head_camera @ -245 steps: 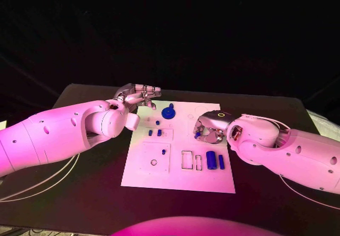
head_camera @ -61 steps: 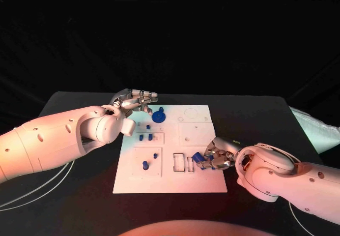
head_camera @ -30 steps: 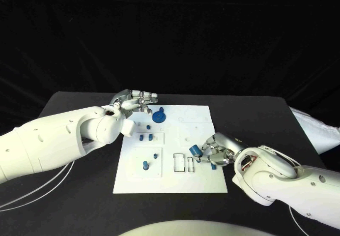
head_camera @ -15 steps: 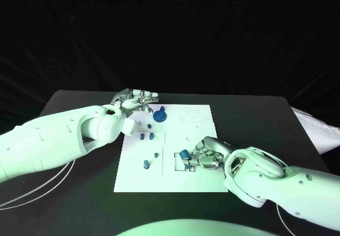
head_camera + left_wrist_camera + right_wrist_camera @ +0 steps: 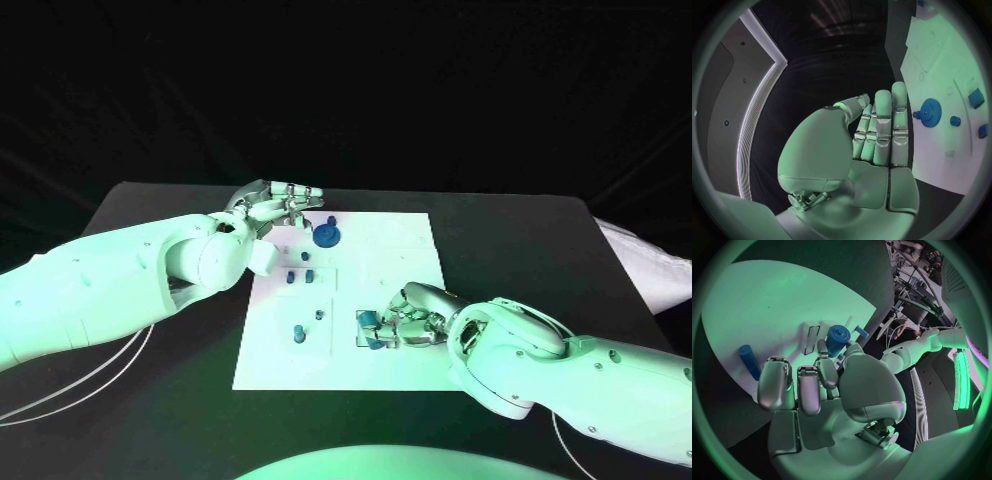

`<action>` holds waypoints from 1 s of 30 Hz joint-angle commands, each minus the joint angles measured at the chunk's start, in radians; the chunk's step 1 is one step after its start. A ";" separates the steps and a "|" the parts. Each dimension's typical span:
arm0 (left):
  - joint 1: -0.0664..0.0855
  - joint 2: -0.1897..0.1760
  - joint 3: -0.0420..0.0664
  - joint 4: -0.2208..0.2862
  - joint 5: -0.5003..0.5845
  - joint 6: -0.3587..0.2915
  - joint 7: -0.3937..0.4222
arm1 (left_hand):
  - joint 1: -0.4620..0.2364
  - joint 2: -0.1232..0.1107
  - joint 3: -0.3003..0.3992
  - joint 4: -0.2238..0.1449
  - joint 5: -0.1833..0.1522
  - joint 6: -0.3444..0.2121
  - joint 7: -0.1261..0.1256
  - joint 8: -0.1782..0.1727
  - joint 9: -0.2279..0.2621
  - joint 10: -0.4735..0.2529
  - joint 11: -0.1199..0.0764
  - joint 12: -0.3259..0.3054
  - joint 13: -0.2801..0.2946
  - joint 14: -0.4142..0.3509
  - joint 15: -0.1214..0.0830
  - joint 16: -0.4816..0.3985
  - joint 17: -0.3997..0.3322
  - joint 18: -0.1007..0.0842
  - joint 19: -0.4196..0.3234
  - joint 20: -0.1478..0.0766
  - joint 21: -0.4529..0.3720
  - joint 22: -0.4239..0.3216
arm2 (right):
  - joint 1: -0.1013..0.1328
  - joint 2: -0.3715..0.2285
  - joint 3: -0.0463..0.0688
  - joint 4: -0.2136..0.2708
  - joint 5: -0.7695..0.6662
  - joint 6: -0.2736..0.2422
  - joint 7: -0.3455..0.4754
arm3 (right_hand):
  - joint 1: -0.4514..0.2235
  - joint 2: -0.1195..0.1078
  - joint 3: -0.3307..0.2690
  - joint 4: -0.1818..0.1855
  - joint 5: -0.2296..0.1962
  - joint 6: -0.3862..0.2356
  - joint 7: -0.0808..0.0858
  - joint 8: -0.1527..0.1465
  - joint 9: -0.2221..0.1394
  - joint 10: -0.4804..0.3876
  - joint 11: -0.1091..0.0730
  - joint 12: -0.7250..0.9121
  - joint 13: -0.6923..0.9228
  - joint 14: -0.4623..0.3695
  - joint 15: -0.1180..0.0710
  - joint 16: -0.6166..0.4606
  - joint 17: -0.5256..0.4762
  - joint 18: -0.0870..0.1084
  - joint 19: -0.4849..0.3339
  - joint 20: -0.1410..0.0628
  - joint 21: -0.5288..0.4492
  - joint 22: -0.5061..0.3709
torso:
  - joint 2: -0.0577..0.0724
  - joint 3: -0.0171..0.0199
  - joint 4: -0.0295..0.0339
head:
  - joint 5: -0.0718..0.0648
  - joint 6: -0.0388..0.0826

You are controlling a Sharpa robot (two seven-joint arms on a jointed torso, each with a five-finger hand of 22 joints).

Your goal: Assemble the parts on the task board

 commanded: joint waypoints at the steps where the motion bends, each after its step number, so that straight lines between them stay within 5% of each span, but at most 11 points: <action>1: 0.000 0.001 0.001 0.002 -0.003 0.017 0.006 | -0.010 -0.003 -0.003 -0.001 0.003 -0.006 -0.002 0.006 0.001 -0.008 -0.001 0.005 0.000 -0.004 0.006 0.002 -0.001 0.018 -0.005 0.000 -0.005 0.001 | -0.002 0.006 -0.001 -0.006 -0.012 0.015 -0.006 | -0.041 0.007 -0.025 -0.001 -0.053 0.004 -0.001 0.001 0.005 0.005 -0.005 -0.009 -0.001 0.071 -0.008 -0.007 0.098 -0.006 0.003 -0.004 0.003 0.000 | 0.000 0.0002 0.0013 | 0.001 -0.001; 4: 0.000 0.001 0.001 0.002 -0.003 0.017 0.006 | -0.010 -0.003 -0.003 -0.001 0.003 -0.006 -0.002 0.006 0.001 -0.008 -0.001 0.005 0.000 -0.004 0.006 0.002 -0.001 0.018 -0.005 0.000 -0.005 0.001 | -0.002 0.010 -0.001 -0.007 -0.019 0.002 0.001 | -0.132 0.007 -0.083 0.002 -0.212 -0.004 0.001 -0.001 0.014 -0.004 -0.003 -0.031 -0.015 0.069 -0.006 -0.016 0.087 -0.006 0.000 -0.003 -0.001 -0.005 | 0.000 -0.0002 0.0014 | 0.001 -0.001; 6: 0.000 0.001 0.001 0.002 -0.003 0.018 0.006 | -0.010 -0.003 -0.003 -0.001 0.003 -0.006 -0.002 0.006 0.001 -0.008 -0.001 0.005 0.000 -0.004 0.006 0.002 -0.001 0.018 -0.005 0.000 -0.005 0.001 | -0.002 0.011 -0.001 -0.007 -0.028 -0.011 0.004 | -0.175 0.010 -0.106 0.002 -0.253 -0.007 0.002 -0.002 0.020 -0.008 -0.001 -0.039 -0.019 0.069 -0.005 -0.017 0.086 -0.006 0.000 -0.002 -0.002 -0.006 | 0.000 0.0002 0.0014 | 0.001 -0.001; 13: 0.000 0.000 0.001 0.002 -0.003 0.018 0.005 | -0.013 -0.001 -0.002 -0.001 0.003 -0.009 -0.002 0.008 0.001 -0.011 -0.001 0.008 -0.001 -0.005 0.006 0.002 -0.003 0.019 -0.006 0.001 -0.005 0.001 | -0.002 0.005 -0.001 -0.001 -0.056 -0.016 0.017 | -0.189 0.009 -0.118 -0.001 -0.254 -0.009 0.003 -0.002 0.026 -0.010 -0.001 -0.046 -0.023 0.069 -0.005 -0.017 0.087 -0.005 0.000 -0.002 -0.002 -0.005 | 0.001 0.0005 0.0019 | 0.001 -0.001; 20: 0.000 0.000 0.001 0.002 -0.003 0.019 0.005 | -0.013 -0.001 -0.002 -0.001 0.003 -0.009 -0.002 0.008 0.001 -0.011 -0.001 0.008 -0.001 -0.005 0.006 0.002 -0.003 0.019 -0.006 0.001 -0.005 0.001 | -0.004 -0.001 -0.001 0.010 -0.060 0.008 0.044 | -0.009 0.014 -0.082 -0.077 -0.165 -0.010 0.001 0.001 0.044 -0.007 -0.004 -0.051 -0.016 0.069 -0.007 -0.018 0.086 -0.005 -0.001 -0.004 -0.003 -0.006 | 0.000 0.0006 0.0032 | 0.000 -0.003; 26: 0.000 0.001 0.001 0.001 -0.003 0.021 0.004 | -0.013 -0.001 -0.002 -0.001 0.003 -0.009 -0.002 0.008 0.001 -0.011 -0.001 0.008 -0.001 -0.005 0.006 0.002 -0.003 0.019 -0.006 0.001 -0.005 0.001 | -0.006 0.002 -0.001 0.012 -0.072 0.025 0.048 | 0.119 0.023 -0.050 -0.151 -0.216 -0.002 -0.004 0.009 0.057 -0.004 -0.009 -0.051 -0.009 0.070 -0.011 -0.016 0.090 -0.006 0.002 -0.007 0.000 0.001 | 0.000 -0.0004 0.0044 | -0.001 -0.005; 30: 0.000 0.001 0.001 0.001 -0.003 0.022 0.003 | -0.013 -0.001 -0.002 -0.001 0.003 -0.009 -0.002 0.008 0.001 -0.011 -0.001 0.008 -0.001 -0.005 0.006 0.002 -0.003 0.019 -0.006 0.001 -0.005 0.001 | -0.007 0.006 -0.001 0.006 -0.077 0.026 0.041 | 0.144 0.034 -0.038 -0.167 -0.238 -0.001 -0.006 0.011 0.062 -0.002 -0.010 -0.050 -0.006 0.071 -0.012 -0.015 0.092 -0.007 0.003 -0.008 0.002 0.005 | 0.000 -0.0005 0.0044 | -0.002 -0.005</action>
